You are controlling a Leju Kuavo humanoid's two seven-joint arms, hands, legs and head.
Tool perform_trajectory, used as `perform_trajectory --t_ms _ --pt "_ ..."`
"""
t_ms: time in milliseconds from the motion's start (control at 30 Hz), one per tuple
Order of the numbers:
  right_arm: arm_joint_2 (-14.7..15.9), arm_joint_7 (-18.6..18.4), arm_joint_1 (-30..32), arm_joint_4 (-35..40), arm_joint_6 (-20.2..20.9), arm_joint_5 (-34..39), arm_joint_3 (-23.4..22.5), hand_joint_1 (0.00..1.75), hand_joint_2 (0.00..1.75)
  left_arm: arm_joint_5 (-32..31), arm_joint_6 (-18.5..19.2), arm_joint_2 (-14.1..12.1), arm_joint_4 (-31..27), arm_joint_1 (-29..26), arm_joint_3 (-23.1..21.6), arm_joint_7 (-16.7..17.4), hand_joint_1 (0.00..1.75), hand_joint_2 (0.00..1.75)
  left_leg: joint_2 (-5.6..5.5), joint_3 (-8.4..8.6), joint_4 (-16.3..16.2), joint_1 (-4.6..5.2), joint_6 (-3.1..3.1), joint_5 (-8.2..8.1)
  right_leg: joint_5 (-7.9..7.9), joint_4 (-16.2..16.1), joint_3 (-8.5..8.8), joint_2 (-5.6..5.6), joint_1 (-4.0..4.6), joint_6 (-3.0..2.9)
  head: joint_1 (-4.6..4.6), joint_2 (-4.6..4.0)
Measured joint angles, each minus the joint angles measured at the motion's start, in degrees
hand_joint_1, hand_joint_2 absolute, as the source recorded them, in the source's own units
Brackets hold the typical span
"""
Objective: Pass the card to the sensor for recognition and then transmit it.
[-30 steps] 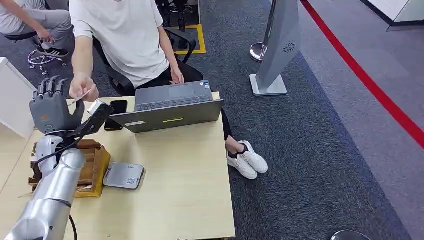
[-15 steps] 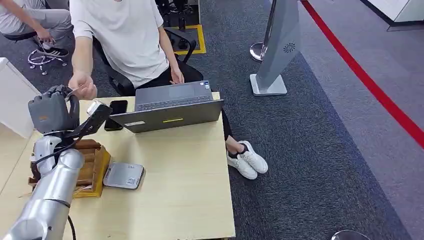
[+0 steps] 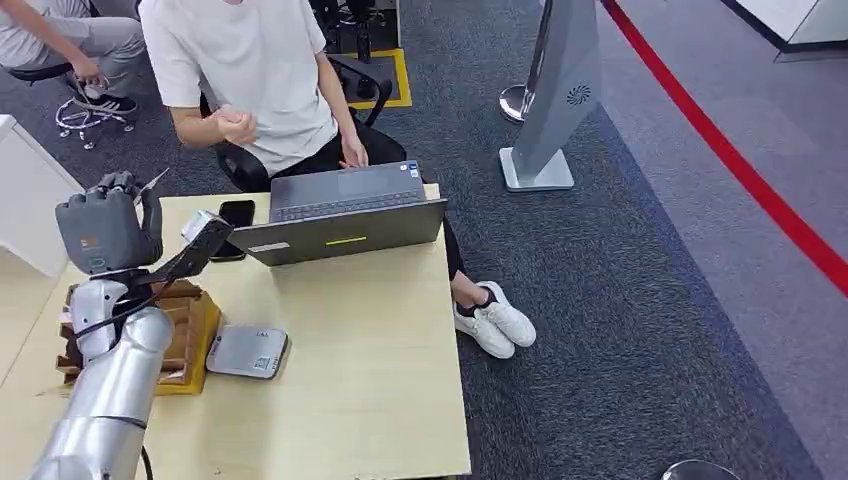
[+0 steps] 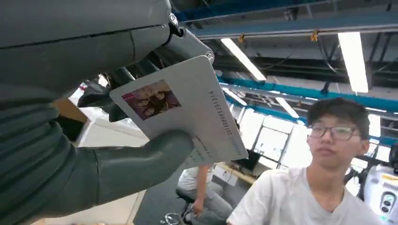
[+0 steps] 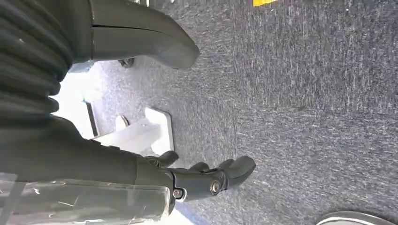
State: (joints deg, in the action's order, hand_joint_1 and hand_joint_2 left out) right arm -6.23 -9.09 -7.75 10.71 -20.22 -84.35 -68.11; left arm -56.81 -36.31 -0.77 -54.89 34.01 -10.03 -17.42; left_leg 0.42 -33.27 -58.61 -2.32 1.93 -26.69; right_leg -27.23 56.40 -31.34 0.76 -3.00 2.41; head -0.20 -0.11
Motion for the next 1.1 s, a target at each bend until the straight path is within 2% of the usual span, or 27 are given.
perform_trajectory --t_ms 267,433,600,767,833,933,1100 --pt "0.0 -0.1 0.5 0.0 -0.9 1.8 -1.6 0.00 1.75 -1.8 1.6 0.2 -19.1 -9.2 -5.0 2.5 1.75 1.75 0.00 -0.02 0.0 0.00 0.00 -0.04 -0.04 0.0 -0.02 0.00 0.00 0.03 0.00 0.00" --pt "0.0 -0.4 0.5 0.0 -2.0 2.5 -2.3 0.00 1.75 -1.6 1.7 0.1 -25.6 -12.7 -6.7 2.2 1.75 1.75 0.01 -0.02 0.0 0.00 0.00 -0.04 -0.05 0.0 -0.01 0.00 0.00 0.05 0.02 0.00" --pt "-0.1 -0.4 0.6 0.0 -2.7 4.2 -3.8 0.00 1.75 -2.8 3.0 -1.1 -33.1 -19.1 -10.5 2.3 1.75 1.75 -0.01 -0.05 0.0 0.00 -0.03 -0.07 -0.10 0.0 -0.01 -0.02 0.00 0.08 0.02 0.00" --pt "-0.1 -0.4 0.6 0.0 -2.7 4.8 -4.5 0.00 1.75 -2.9 3.4 -2.1 -36.2 -22.2 -12.5 2.7 1.75 1.75 -0.02 -0.06 0.0 0.00 -0.04 -0.07 -0.11 0.0 -0.02 -0.04 0.00 0.08 0.00 0.00" --pt "-0.1 -0.4 0.6 0.0 -2.8 5.4 -5.0 0.00 1.75 -3.1 6.2 -2.7 -36.6 -22.7 -13.0 3.7 1.75 1.75 -0.03 -0.06 0.0 0.00 -0.04 -0.07 -0.11 0.0 0.00 -0.08 0.00 0.08 0.02 0.00" --pt "-0.1 -0.4 0.7 0.0 -3.1 6.3 -5.6 0.00 1.75 -4.0 12.8 -4.5 -36.4 -24.2 -14.2 6.1 1.75 1.75 -0.02 -0.05 0.0 0.00 -0.04 -0.07 -0.11 0.0 -0.01 -0.07 0.00 0.08 0.00 0.00" --pt "-0.1 -0.4 0.8 0.0 -3.2 7.0 -6.3 0.00 1.75 -4.5 17.1 -6.5 -32.2 -26.0 -15.1 9.2 1.75 1.75 -0.03 -0.06 0.0 0.00 -0.04 -0.07 -0.11 0.0 -0.01 -0.08 0.00 0.08 0.02 0.00"
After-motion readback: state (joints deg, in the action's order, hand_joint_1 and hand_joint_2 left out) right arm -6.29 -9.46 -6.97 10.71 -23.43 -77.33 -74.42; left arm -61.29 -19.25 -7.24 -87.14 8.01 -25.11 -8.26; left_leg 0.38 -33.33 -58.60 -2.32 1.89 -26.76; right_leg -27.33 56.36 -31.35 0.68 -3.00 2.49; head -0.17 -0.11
